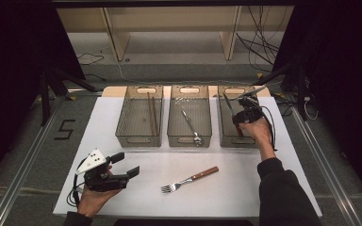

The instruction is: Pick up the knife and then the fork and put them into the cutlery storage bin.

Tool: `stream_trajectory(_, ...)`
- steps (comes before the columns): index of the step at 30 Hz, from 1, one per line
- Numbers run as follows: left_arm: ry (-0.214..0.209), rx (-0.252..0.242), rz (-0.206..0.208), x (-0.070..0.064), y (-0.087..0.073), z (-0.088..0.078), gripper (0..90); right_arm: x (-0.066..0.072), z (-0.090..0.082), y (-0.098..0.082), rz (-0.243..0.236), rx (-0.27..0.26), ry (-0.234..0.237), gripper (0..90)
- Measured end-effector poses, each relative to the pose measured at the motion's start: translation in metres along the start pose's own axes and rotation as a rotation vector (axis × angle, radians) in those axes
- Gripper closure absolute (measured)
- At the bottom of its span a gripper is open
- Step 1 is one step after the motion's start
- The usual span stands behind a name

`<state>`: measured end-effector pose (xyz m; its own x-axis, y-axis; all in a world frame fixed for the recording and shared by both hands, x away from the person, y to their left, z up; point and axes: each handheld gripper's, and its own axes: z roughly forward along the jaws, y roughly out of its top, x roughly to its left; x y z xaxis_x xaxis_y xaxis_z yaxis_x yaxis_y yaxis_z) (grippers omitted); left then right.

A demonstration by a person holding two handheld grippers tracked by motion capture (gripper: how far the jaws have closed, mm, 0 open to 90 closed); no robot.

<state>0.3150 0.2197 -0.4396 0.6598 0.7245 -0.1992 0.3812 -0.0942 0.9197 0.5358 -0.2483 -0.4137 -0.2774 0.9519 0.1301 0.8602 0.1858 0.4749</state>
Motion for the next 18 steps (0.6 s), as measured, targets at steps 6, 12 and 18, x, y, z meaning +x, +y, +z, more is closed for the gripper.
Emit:
stream_trajectory(6,0.001,0.002,0.0,0.0,0.0,0.0,16.2,0.001,-0.01,0.001,0.01,-0.025,0.047,53.9)
stream_trajectory(12,0.001,0.002,0.0,0.0,0.0,0.001,16.2,0.01,-0.021,-0.001,-0.058,-0.078,0.086,43.0)
stream_trajectory(18,0.0,0.003,0.0,-0.001,0.0,0.001,16.2,0.027,-0.038,-0.005,-0.176,-0.136,0.144,36.7)
